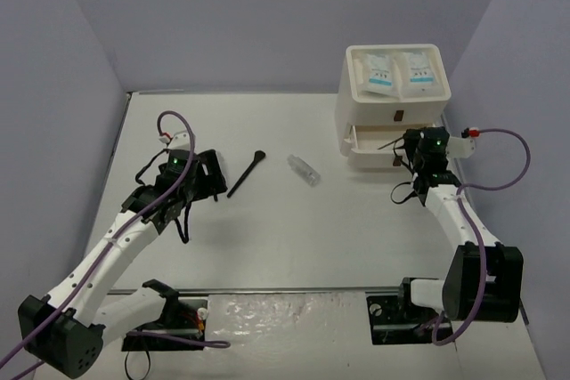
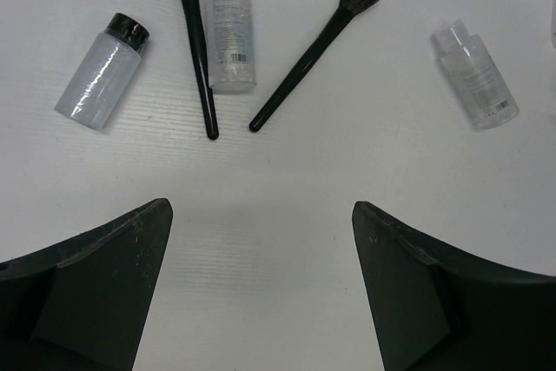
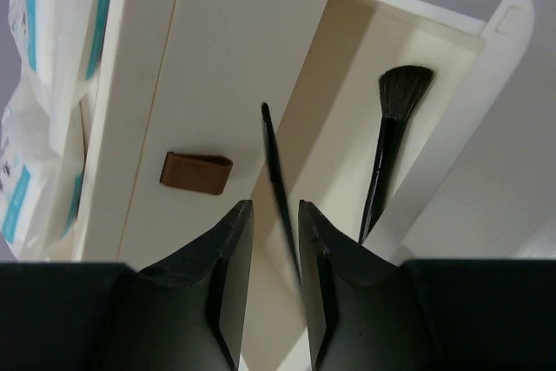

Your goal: Organize the makeup

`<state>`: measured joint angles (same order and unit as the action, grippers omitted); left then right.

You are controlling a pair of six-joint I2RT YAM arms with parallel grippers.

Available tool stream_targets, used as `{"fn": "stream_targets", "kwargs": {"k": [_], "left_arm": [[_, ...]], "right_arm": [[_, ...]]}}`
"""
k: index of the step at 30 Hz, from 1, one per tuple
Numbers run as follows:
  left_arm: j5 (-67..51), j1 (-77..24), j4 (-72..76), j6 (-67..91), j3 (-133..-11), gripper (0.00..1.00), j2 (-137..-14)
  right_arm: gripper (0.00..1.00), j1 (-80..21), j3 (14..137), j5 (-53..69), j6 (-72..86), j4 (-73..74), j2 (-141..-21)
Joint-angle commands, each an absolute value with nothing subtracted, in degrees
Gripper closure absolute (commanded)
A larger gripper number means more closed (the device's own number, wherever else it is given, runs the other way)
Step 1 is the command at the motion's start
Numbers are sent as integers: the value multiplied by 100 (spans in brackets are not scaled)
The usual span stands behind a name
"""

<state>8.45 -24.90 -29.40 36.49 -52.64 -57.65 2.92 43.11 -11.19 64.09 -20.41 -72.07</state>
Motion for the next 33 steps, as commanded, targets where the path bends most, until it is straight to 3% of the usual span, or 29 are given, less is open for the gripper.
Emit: {"fn": "stream_targets", "kwargs": {"k": [1, 5, 12, 26, 33], "left_arm": [[881, -2364, -2839, 3615, -5403, 18, -5897], [810, -2236, -2818, 3581, -5479, 18, -6157], [721, -2040, -2830, 3507, -5782, 19, -6852], [-171, -1817, -1901, 2953, -6320, 41, -8410], [-718, -1999, -1969, 2087, -7239, 43, -9160]], "right_arm": [[54, 422, 4792, -1178, 6468, -2507, -7260], [35, 441, 4954, -881, 6135, -2357, -7180], [21, 448, 5230, 415, 4841, -1812, -6753], [18, 433, 4112, 1525, 3809, -1465, -5311], [17, 367, 4055, 1966, 3541, -1512, -5280]]}}
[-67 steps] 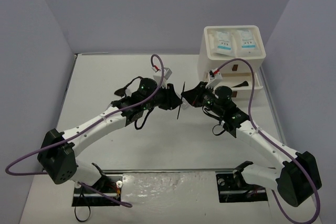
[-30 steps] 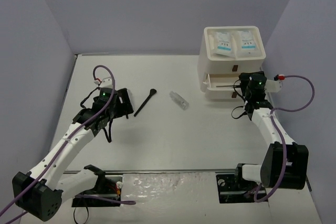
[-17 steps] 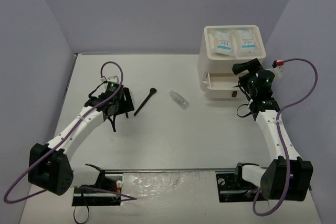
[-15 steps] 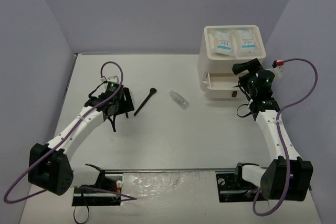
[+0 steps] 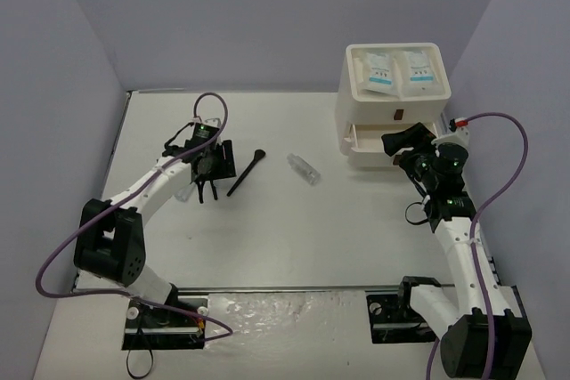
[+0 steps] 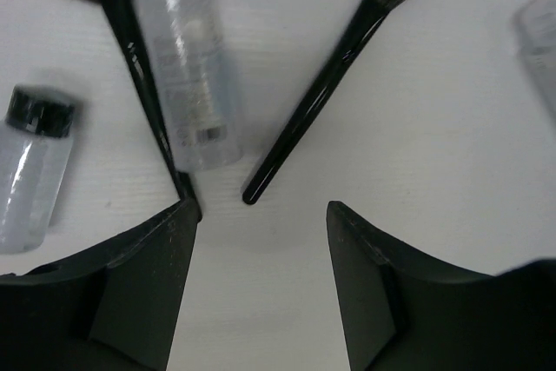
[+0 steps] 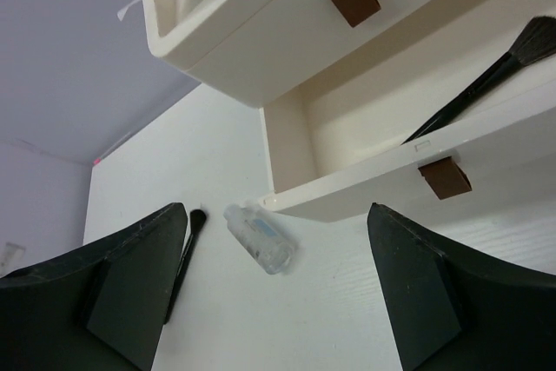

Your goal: Organize the makeup

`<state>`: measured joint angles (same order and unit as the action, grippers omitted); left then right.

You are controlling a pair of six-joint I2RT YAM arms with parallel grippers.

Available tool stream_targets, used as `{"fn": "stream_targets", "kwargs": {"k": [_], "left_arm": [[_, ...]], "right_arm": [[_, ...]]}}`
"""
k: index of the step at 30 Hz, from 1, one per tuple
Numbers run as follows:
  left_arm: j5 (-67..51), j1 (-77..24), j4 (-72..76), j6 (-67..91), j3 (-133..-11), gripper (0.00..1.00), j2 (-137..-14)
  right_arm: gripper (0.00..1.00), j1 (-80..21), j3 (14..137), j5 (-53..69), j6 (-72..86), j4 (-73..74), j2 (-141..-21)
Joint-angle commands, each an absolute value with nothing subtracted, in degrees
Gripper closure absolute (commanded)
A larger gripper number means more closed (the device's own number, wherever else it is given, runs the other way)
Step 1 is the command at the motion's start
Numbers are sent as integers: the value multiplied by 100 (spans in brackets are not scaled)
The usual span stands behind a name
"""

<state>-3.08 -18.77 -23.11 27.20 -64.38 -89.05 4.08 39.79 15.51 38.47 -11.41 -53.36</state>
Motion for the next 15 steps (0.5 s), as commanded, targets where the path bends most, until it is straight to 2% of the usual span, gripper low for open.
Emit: {"fn": "stream_targets", "kwargs": {"k": [1, 9, 15], "left_arm": [[-743, -2035, -2042, 2022, -7410, 43, -9330], [-897, -2118, -2486, 1872, -8347, 47, -10596], [-922, -2119, -2662, 1837, -8664, 52, -11089]], "right_arm": [[16, 349, 4060, 1992, 3478, -1513, -5262], [0, 272, 4078, 2249, 3200, -1512, -5168], [0, 255, 4061, 2381, 3137, -1485, -5072]]}}
